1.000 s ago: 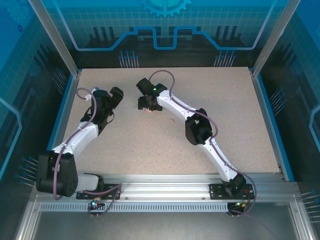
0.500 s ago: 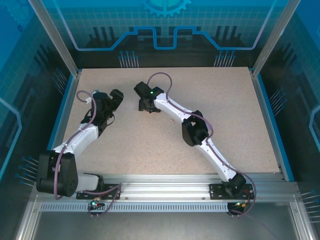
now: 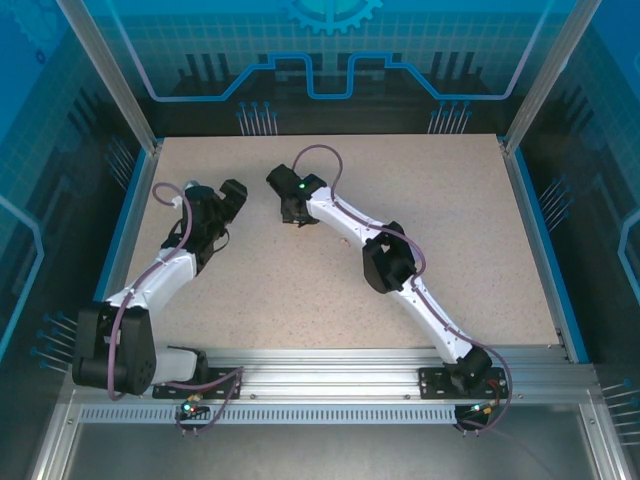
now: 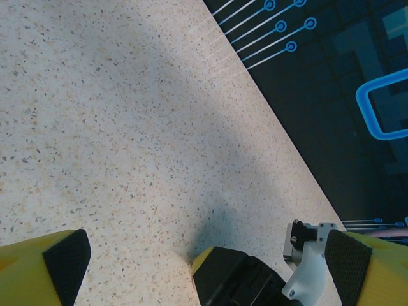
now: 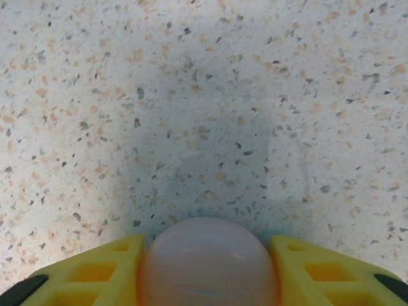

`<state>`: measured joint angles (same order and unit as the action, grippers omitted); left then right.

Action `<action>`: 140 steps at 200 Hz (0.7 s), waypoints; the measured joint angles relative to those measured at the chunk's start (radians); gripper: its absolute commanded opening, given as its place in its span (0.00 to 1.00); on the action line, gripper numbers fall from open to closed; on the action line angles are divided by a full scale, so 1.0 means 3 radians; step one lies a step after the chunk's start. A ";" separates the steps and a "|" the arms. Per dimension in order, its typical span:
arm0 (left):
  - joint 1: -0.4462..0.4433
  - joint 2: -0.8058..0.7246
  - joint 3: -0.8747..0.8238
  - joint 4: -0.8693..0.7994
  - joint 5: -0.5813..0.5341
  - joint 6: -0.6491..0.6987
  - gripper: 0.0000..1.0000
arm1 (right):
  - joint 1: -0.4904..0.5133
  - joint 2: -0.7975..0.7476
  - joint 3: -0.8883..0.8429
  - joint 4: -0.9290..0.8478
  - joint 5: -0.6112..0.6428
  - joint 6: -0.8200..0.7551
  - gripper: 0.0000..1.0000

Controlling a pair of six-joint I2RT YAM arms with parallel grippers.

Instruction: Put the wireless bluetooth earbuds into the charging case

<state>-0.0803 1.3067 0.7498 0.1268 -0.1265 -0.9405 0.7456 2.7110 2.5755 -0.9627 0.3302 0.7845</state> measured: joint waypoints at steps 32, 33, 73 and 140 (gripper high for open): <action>0.0004 -0.0094 0.0001 -0.0090 0.0103 0.0039 0.99 | 0.0083 -0.0234 -0.0310 -0.0003 -0.0083 -0.0061 0.38; 0.0004 -0.0097 0.0001 -0.0094 0.0109 0.0045 0.99 | 0.0085 -0.0240 -0.0322 -0.0001 -0.0086 -0.0062 0.38; 0.0003 -0.0114 0.0033 -0.0272 0.0354 0.0140 0.99 | 0.0322 -0.0936 -0.1143 0.0128 -0.0118 -0.0100 0.38; -0.0210 -0.0249 0.0041 -0.0458 0.0562 0.0161 0.99 | 0.0470 -0.2513 -0.3413 0.0662 -0.0072 0.0010 0.37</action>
<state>-0.1432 1.2320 0.7620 -0.0105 0.0422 -0.8921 0.8867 1.9572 1.5517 -0.7639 0.3084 0.7876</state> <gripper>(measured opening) 0.987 0.451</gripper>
